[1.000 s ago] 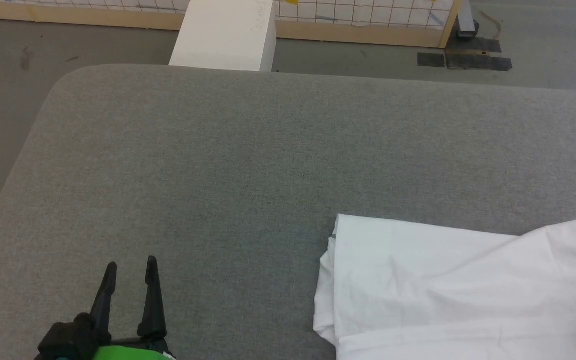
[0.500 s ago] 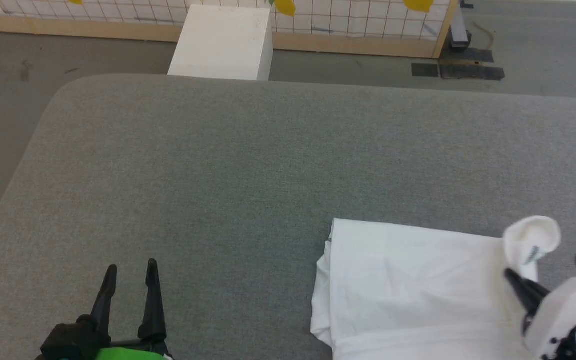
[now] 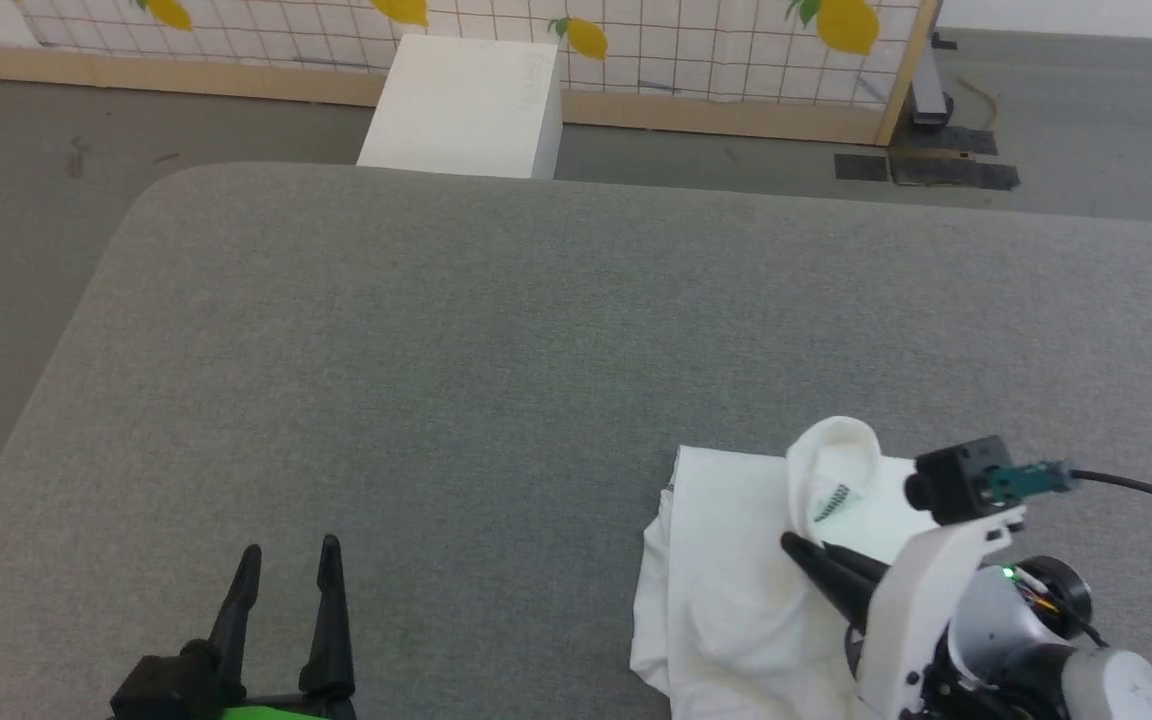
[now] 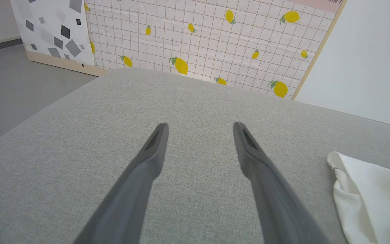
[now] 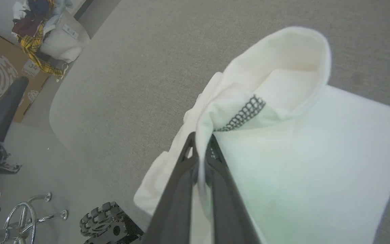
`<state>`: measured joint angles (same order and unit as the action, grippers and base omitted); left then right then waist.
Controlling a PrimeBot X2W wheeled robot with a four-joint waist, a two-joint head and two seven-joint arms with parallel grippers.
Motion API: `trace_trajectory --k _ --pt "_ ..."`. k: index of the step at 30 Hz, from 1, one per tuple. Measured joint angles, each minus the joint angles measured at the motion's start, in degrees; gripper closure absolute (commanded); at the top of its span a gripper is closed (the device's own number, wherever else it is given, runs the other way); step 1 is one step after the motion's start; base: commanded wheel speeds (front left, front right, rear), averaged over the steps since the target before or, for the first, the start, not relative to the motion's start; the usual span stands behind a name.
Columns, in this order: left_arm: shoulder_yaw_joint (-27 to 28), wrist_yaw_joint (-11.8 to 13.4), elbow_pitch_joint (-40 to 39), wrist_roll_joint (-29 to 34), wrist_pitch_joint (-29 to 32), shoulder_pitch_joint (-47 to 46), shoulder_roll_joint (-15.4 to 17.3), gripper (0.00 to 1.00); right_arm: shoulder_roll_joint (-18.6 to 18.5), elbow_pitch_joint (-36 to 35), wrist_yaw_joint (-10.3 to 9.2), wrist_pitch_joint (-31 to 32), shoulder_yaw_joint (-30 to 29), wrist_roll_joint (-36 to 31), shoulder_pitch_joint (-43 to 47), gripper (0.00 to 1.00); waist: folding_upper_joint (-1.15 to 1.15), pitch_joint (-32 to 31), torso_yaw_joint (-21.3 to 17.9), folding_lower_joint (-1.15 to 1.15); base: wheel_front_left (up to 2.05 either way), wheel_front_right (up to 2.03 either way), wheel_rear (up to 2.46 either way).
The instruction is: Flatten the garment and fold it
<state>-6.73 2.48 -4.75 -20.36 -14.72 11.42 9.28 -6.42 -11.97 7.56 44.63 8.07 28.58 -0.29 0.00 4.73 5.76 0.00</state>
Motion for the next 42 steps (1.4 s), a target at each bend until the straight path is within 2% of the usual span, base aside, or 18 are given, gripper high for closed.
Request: trace_trajectory --k 4,12,21,23,24,25,29,32,38,42 --pt "-0.4 -0.4 0.6 -0.1 0.0 0.0 -0.1 0.0 0.3 3.9 0.0 -0.3 2.0 -0.3 -2.1 1.0 0.0 -0.1 1.2 0.0 0.0 0.0 0.0" --pt "-1.0 -0.5 1.5 -0.2 0.0 -0.1 -0.2 0.0 2.4 16.0 0.0 -4.4 4.7 -2.0 -8.0 1.0 0.0 -0.5 3.1 0.0 0.0 0.0 0.0" --pt "-1.4 -0.5 1.9 -0.4 0.0 -0.6 -0.3 0.0 3.4 31.0 0.0 -5.9 6.6 -7.1 -13.3 1.0 0.0 -0.2 3.9 0.0 0.0 0.0 0.0" --pt "-1.5 -0.5 2.0 -0.4 0.0 -0.8 -0.3 0.0 3.5 33.8 0.0 -6.9 6.9 -6.6 -14.4 0.69 0.0 -0.1 4.1 0.0 0.0 0.0 0.0" --pt "-1.6 -0.5 2.1 -0.5 0.0 -0.8 -0.3 0.0 3.5 35.1 0.0 -7.5 7.2 -6.2 -14.8 0.39 0.0 0.0 4.2 0.0 0.0 0.0 0.0" --pt "-1.6 -0.5 2.2 -0.7 0.0 -0.8 -0.3 0.0 3.5 35.8 0.0 -7.9 7.5 -6.0 -15.2 0.0 0.0 0.1 4.2 0.0 0.0 0.0 0.0" --pt "-1.7 -0.5 2.4 -0.9 0.0 -0.9 -0.4 0.0 3.5 36.9 0.0 -9.7 9.1 -2.9 -17.2 0.0 0.0 0.3 3.9 0.0 0.0 0.0 0.0" --pt "-1.7 -0.5 2.5 -1.1 0.0 -0.9 -0.4 0.0 3.6 35.1 0.0 -10.8 9.2 -0.9 -18.0 0.0 0.0 0.5 3.4 0.0 0.0 0.0 0.0" --pt "-1.4 -0.5 2.0 -1.9 0.0 -0.9 -0.4 0.0 2.7 24.7 0.0 -12.0 4.5 -2.2 -17.8 0.0 0.0 1.0 2.0 0.0 0.0 0.0 0.0" --pt "-1.2 -0.4 1.3 -1.9 0.0 -0.9 -0.2 0.0 -1.0 16.2 0.0 -11.5 -1.1 -5.8 -13.5 0.0 0.0 1.5 0.8 0.0 0.0 0.0 0.0"
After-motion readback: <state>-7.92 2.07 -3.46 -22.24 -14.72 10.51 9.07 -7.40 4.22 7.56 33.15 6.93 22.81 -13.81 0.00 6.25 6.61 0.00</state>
